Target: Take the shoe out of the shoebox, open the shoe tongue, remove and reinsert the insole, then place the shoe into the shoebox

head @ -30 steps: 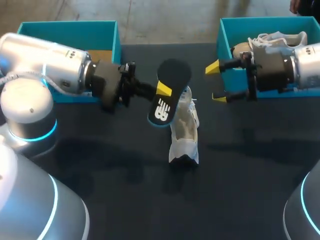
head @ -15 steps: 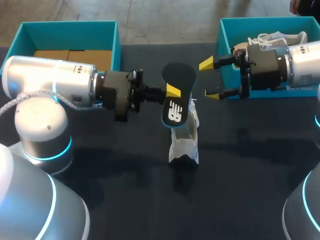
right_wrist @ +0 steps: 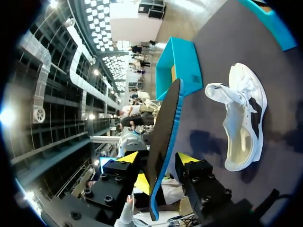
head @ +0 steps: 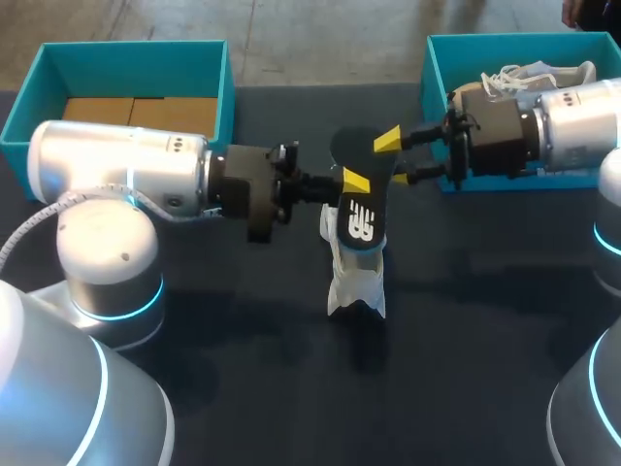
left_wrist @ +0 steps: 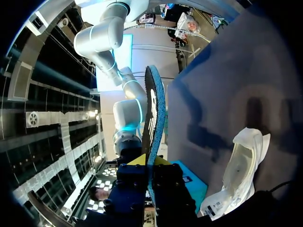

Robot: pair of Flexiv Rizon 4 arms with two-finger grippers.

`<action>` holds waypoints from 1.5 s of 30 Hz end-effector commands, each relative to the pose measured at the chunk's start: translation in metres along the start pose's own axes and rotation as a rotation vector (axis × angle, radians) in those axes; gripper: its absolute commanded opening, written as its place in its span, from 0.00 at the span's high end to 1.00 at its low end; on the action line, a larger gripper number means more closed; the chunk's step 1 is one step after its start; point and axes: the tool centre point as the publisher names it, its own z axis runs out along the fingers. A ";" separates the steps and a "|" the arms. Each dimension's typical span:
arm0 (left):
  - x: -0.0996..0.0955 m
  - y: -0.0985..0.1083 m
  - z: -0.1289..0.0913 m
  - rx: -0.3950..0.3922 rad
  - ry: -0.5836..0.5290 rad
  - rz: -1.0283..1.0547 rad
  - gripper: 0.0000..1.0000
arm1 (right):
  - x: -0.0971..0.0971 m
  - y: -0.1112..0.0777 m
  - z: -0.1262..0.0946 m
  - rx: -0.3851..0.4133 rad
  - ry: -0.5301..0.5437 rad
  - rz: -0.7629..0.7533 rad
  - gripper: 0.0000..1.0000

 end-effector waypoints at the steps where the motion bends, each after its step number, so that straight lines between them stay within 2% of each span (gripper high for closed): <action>1: 0.002 -0.002 0.004 -0.010 -0.002 -0.003 1.00 | -0.001 0.002 0.005 -0.003 0.003 0.001 0.59; 5: 0.003 -0.001 0.006 -0.025 -0.006 -0.018 1.00 | -0.003 0.002 0.005 -0.003 0.008 0.004 0.72; 7: 0.002 -0.001 0.007 -0.029 -0.008 -0.019 1.00 | -0.003 0.002 0.005 -0.004 0.009 0.006 0.84; 8: 0.002 0.000 0.007 -0.030 -0.008 -0.019 1.00 | -0.003 0.002 0.005 -0.004 0.010 0.006 0.96; 9: 0.002 0.000 0.007 -0.031 -0.008 -0.019 1.00 | -0.004 0.002 0.005 -0.004 0.010 0.006 1.00; 17: 0.002 0.003 0.008 -0.027 0.013 -0.028 1.00 | -0.006 0.002 0.005 -0.005 0.012 0.005 1.00; 18: 0.001 0.003 0.008 -0.024 0.021 -0.030 0.79 | -0.007 0.002 0.005 -0.007 0.013 0.007 1.00; 19: 0.001 0.003 0.007 -0.016 0.035 -0.034 0.35 | -0.008 0.002 0.005 -0.008 0.013 0.008 1.00; 20: 0.000 0.003 0.005 -0.016 0.041 -0.031 0.00 | -0.009 0.003 0.004 -0.010 0.013 0.011 1.00; 26: -0.004 0.003 -0.011 0.021 0.122 -0.049 0.00 | -0.017 0.004 0.003 -0.008 0.013 0.023 1.00; 32: -0.011 0.007 -0.031 0.062 0.254 -0.052 0.00 | -0.027 0.006 0.005 0.005 0.003 0.040 1.00; 39: -0.025 0.011 -0.047 0.133 0.486 -0.063 0.00 | -0.036 0.009 0.007 0.013 -0.002 0.046 1.00; 43: -0.030 0.013 -0.049 0.153 0.577 -0.083 0.00 | -0.038 0.010 0.008 0.015 -0.006 0.046 1.00; 45: -0.033 0.013 -0.050 0.176 0.663 -0.090 0.00 | -0.038 0.011 0.008 0.015 -0.005 0.044 1.00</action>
